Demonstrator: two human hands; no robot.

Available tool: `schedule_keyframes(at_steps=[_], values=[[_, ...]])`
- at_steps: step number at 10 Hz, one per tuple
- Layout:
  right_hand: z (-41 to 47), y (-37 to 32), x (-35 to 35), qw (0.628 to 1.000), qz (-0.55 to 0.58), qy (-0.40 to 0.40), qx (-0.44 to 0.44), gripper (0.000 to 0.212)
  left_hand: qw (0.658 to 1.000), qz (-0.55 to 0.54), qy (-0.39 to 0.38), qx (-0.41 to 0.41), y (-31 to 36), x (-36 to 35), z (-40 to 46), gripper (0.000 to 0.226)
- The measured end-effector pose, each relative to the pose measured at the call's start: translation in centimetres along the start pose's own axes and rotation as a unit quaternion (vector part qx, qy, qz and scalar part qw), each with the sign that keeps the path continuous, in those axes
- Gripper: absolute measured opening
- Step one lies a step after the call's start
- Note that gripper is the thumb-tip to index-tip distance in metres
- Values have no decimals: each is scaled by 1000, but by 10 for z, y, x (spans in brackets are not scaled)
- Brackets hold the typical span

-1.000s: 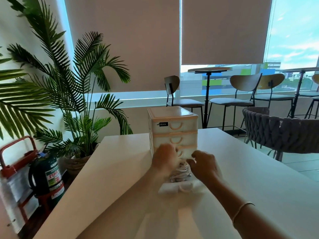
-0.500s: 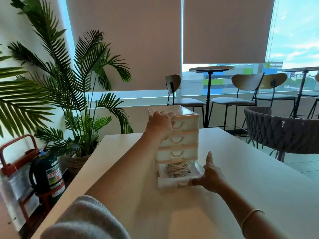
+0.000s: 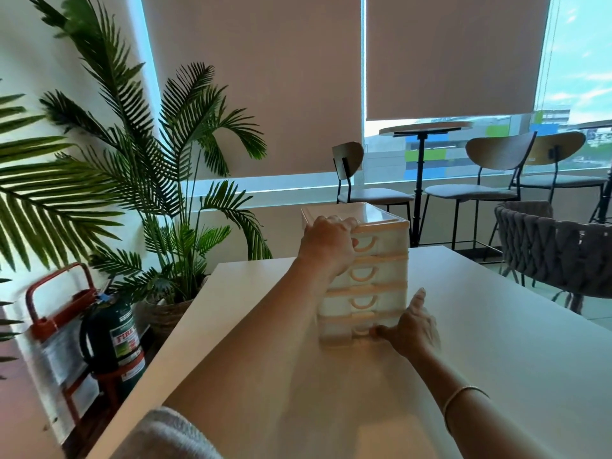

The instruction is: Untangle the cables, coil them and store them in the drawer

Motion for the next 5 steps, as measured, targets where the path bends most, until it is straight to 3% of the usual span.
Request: schedule_keyframes(at_steps=[2, 4, 5], values=[[1, 0, -4, 1000, -4, -17, -2, 124, 1000, 1, -11, 2, -2, -3, -1, 45], [-10, -16, 17, 997, -29, -67, 1, 118, 996, 13, -81, 32, -11, -3, -18, 69], [-24, -26, 37, 993, -61, -105, 7, 113, 997, -32, -46, 55, -23, -2, -41, 71]])
Point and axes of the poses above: each hand's wrist, its own z-axis towards the middle knuckle, its own x-axis out of the back of the hand, y = z × x, the point moved 3 cm from there along z, towards the middle knuckle, and after that the axes turned 14 degrees about x, right-handed, at the moved point
